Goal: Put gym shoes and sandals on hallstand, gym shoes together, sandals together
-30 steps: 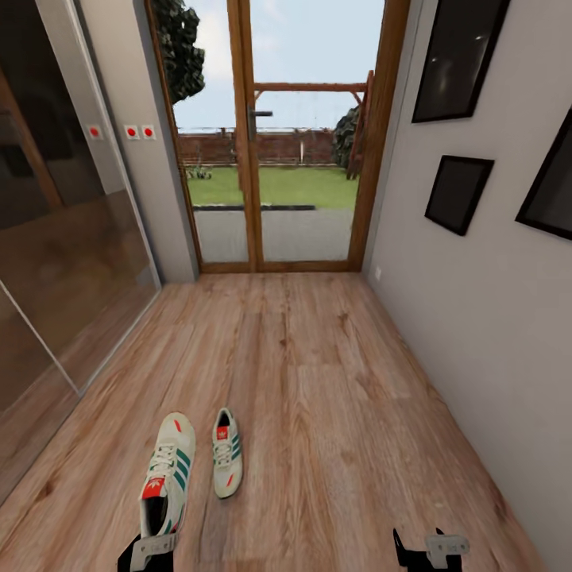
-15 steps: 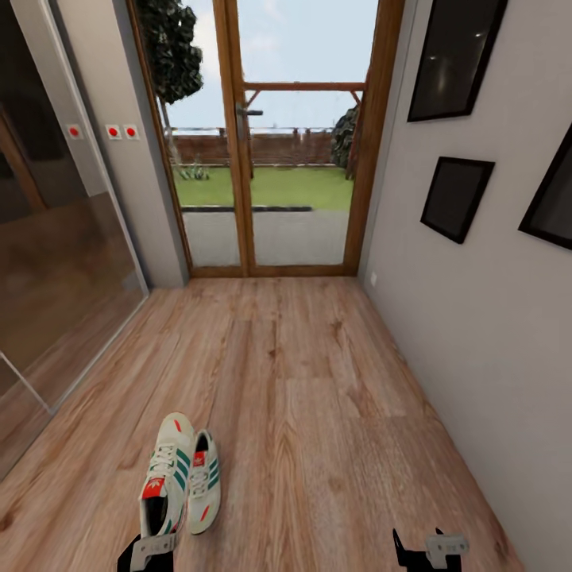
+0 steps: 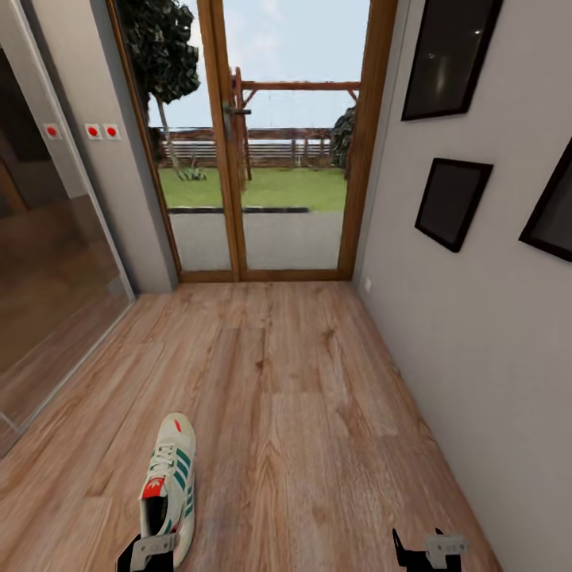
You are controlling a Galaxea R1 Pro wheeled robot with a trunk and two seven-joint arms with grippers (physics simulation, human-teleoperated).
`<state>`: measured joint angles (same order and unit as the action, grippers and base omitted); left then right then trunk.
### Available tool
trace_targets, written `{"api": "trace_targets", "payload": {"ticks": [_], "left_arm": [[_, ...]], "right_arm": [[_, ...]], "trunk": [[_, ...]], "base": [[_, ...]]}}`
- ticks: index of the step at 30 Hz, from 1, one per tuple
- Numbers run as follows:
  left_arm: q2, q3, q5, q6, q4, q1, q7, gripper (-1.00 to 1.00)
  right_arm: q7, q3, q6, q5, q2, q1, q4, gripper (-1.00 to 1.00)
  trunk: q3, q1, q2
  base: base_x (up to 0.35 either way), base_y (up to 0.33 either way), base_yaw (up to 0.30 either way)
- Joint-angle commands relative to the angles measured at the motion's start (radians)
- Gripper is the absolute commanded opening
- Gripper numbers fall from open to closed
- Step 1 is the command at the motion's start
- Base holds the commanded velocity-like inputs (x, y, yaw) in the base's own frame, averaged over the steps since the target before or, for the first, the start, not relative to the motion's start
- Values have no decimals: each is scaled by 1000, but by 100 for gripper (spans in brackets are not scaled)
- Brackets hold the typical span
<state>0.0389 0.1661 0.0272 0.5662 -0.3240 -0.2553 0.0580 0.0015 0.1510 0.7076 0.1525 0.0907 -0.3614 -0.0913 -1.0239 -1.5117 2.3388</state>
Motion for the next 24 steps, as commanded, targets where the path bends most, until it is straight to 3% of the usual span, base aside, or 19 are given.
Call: {"api": "trace_targets", "payload": {"ticks": [1, 24], "left_arm": [[-1, 7, 3, 3, 0, -1, 5, -100], [-1, 8, 2, 4, 0, 1, 5, -100]], "right_arm": [[0, 9, 3, 10, 0, -1, 1, 100], [0, 9, 3, 10, 0, -1, 1, 100]], "trunk": [[-1, 0, 0], [-1, 0, 0]], "base": [[237, -191, 0], [136, -90, 0]]}}
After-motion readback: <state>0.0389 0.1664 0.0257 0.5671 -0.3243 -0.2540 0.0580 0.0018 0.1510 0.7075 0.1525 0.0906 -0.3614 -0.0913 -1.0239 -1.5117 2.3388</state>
